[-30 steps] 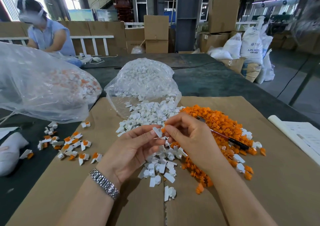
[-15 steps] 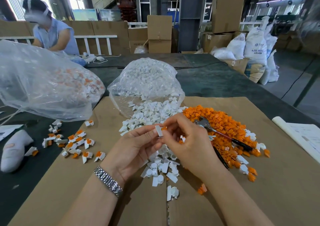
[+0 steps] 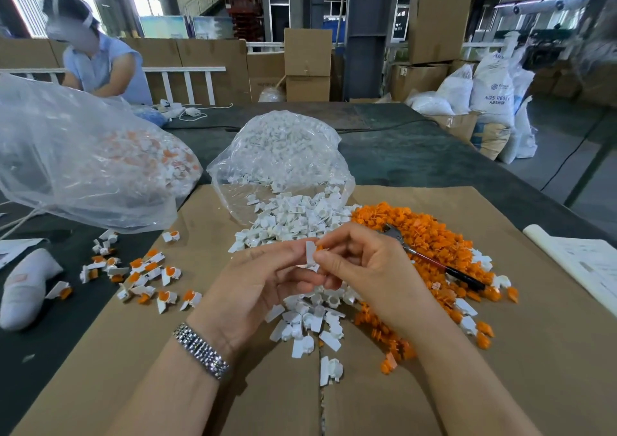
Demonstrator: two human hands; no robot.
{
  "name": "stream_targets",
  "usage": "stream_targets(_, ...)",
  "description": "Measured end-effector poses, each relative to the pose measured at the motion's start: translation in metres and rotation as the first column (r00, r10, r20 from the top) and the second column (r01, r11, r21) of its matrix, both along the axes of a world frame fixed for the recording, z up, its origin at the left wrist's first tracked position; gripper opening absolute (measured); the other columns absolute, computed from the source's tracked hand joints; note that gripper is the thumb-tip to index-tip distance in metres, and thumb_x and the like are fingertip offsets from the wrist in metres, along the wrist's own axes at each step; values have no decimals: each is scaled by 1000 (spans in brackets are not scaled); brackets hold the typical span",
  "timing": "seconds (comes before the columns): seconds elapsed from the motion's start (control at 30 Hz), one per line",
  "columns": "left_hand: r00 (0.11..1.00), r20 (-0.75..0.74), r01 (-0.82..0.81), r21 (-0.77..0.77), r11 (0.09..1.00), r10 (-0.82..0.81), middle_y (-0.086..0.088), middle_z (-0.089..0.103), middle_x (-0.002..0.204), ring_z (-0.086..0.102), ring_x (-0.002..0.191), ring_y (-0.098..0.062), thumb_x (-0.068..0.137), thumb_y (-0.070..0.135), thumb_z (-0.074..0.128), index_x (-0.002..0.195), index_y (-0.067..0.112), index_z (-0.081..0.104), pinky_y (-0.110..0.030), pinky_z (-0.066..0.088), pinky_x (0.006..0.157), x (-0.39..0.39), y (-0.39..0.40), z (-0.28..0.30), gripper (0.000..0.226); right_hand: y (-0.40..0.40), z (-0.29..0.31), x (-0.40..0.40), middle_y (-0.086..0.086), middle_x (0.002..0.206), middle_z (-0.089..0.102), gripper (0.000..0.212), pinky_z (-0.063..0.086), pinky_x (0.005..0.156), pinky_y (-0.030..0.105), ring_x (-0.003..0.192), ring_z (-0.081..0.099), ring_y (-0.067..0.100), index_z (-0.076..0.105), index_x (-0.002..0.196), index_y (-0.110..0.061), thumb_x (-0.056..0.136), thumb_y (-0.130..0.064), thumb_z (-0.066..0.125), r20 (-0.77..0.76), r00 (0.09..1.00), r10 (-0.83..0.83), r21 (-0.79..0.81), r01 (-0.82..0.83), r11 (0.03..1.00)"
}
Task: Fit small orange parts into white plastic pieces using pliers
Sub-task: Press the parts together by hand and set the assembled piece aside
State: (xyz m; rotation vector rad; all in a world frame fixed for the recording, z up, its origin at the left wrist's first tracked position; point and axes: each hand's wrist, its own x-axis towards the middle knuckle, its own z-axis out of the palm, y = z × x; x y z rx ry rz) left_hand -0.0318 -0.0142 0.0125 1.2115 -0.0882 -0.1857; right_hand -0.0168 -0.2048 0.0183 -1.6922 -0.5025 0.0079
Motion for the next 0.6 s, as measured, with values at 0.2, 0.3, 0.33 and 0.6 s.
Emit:
stream_targets(0.2,998,-29,-60,42,997,61,-20,77,91,74,73,-22,75,19,80,101,4,81,-23,59,63,1,-2,0,30,3,-4,-1,-3,86,68,15,58,72,26,76,66,15,70,106,-26,92,-23,74,130,991,-24,-162,45,986)
stream_targets(0.3,995,-53,-85,38,996,87,-24,76,92,75,74,-23,74,17,79,99,0,79,-23,59,61,1,0,-1,29,5,-5,-1,-12,90,62,22,53,74,20,80,61,13,72,107,-30,87,-25,79,293,954,-59,-252,137,958)
stream_targets(0.33,995,-54,-85,39,996,87,-25,76,94,75,76,-24,76,16,78,100,1,80,-22,59,62,1,0,-1,28,5,-5,-1,-12,90,62,23,53,75,19,82,61,13,73,107,-29,86,-25,80,308,949,-64,-249,145,957)
stream_targets(0.6,996,-62,-70,-10,997,69,-29,75,100,77,84,-28,82,13,74,106,4,79,-23,61,67,1,-1,-1,27,0,-5,4,-9,89,71,19,58,79,30,87,68,13,77,103,-25,85,-21,80,238,966,-97,-144,134,981)
